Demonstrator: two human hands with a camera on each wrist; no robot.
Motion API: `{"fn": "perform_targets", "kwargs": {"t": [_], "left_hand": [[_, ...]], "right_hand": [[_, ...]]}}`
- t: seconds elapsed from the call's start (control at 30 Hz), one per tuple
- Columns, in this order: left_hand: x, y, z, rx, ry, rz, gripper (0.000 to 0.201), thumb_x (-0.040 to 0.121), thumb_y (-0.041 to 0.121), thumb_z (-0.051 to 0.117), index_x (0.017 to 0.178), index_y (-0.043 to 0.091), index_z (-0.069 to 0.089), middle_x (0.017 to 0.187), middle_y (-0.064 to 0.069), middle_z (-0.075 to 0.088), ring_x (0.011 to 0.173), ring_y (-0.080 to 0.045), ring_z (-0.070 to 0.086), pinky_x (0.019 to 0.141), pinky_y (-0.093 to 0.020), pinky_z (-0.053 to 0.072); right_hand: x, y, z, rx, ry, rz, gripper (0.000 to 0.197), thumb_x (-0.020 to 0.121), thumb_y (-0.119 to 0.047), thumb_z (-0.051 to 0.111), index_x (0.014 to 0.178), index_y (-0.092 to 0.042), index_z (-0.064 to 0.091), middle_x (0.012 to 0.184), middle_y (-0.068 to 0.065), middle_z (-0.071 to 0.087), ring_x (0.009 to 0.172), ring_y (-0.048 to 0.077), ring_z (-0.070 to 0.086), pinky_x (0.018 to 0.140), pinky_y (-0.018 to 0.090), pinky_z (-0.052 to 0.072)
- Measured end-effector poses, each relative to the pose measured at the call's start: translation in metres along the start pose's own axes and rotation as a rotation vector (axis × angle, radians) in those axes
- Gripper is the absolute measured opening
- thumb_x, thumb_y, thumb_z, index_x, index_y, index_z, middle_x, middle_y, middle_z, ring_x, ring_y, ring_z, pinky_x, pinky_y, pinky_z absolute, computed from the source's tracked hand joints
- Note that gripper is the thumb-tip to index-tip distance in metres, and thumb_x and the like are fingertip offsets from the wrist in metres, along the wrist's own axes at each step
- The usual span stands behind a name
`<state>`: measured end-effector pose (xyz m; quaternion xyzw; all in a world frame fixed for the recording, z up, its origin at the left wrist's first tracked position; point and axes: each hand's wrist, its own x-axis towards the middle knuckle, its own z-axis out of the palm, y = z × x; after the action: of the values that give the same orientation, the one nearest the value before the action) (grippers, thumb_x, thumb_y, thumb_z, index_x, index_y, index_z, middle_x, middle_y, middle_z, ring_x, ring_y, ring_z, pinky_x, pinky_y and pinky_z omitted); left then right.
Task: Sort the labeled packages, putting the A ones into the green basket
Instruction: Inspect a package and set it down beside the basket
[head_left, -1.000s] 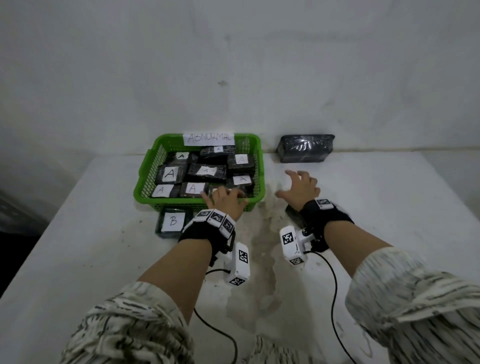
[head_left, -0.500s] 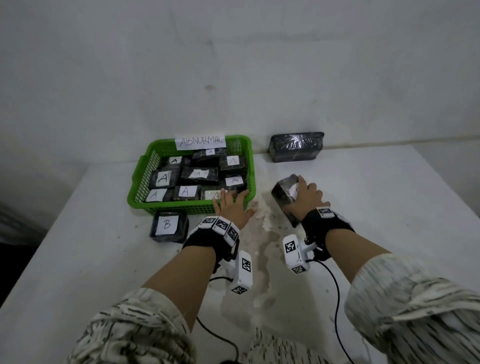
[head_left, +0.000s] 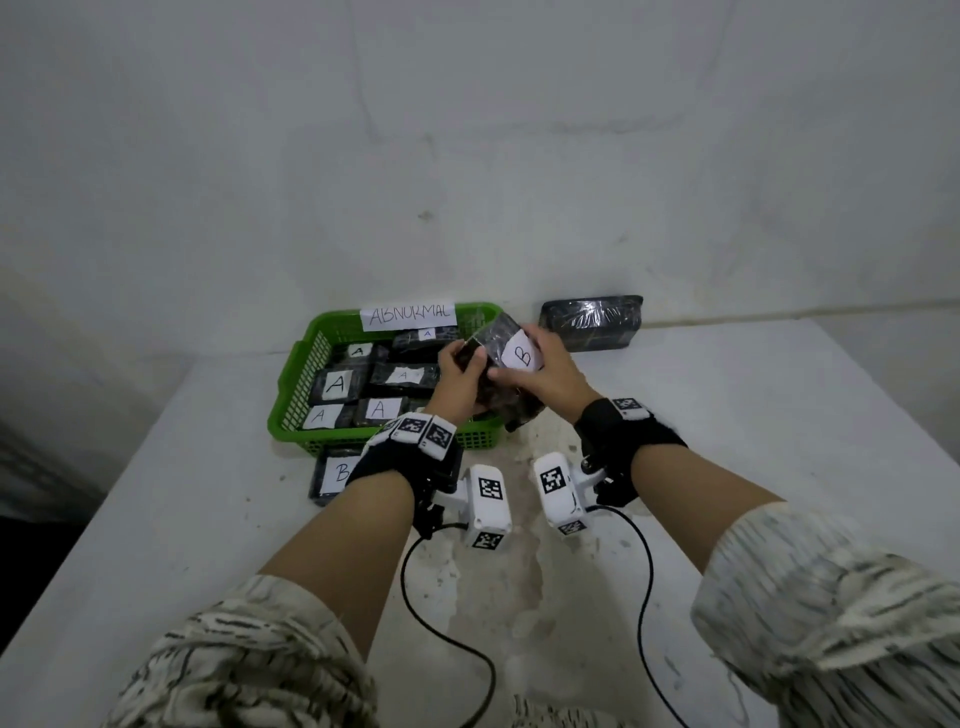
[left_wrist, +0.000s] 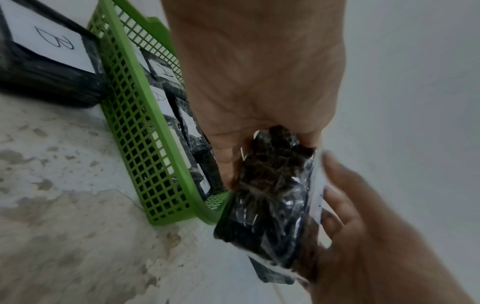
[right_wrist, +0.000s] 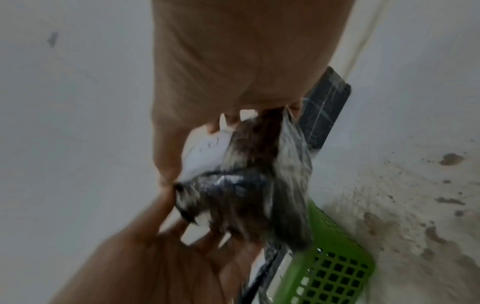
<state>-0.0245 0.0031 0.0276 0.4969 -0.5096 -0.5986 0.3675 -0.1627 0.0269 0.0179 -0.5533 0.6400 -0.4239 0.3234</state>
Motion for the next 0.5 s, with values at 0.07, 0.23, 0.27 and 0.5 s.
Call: {"fn": "perform_targets", "kwargs": {"t": [0.07,0.23,0.27,0.5], "left_hand": [[-0.001,-0.002,-0.004,-0.01,-0.005,-0.009,0.046,0.1,0.029,0.038,0.142,0.022,0.019,0.14,-0.015,0.038,0.121,-0.035,0.048,0.086,-0.046,0.05],[-0.008,0.0,-0.004,-0.06,-0.088,-0.022,0.032,0.101,0.025,0.033,0.133,0.021,0.035,0.137,-0.013,0.043,0.119,-0.034,0.047,0.091,-0.048,0.044],[-0.01,0.001,-0.004,-0.078,-0.098,-0.029,0.029,0.101,0.025,0.034,0.129,0.024,0.037,0.135,-0.011,0.044,0.118,-0.033,0.047,0.089,-0.047,0.045],[-0.017,0.006,-0.008,-0.025,-0.114,-0.032,0.05,0.094,0.034,0.051,0.138,0.025,0.029,0.13,-0.008,0.048,0.112,-0.029,0.053,0.092,-0.053,0.048]], "right_hand": [[-0.004,-0.006,-0.007,0.247,-0.015,0.073,0.041,0.087,-0.035,0.067,0.117,-0.013,0.051,0.115,0.005,0.052,0.107,0.019,0.051,0.085,0.027,0.042],[-0.012,-0.018,-0.008,0.455,-0.076,0.176,0.021,0.1,-0.034,0.044,0.105,-0.017,0.033,0.088,0.001,0.051,0.074,0.012,0.053,0.065,0.025,0.046],[-0.014,-0.02,-0.005,0.475,-0.069,0.18,0.022,0.101,-0.033,0.042,0.106,-0.016,0.03,0.088,0.002,0.051,0.072,0.013,0.053,0.068,0.027,0.047],[-0.018,-0.028,0.008,0.396,-0.077,0.121,0.039,0.104,-0.029,0.032,0.136,-0.007,0.028,0.118,0.006,0.049,0.104,0.015,0.05,0.083,0.022,0.043]]}}
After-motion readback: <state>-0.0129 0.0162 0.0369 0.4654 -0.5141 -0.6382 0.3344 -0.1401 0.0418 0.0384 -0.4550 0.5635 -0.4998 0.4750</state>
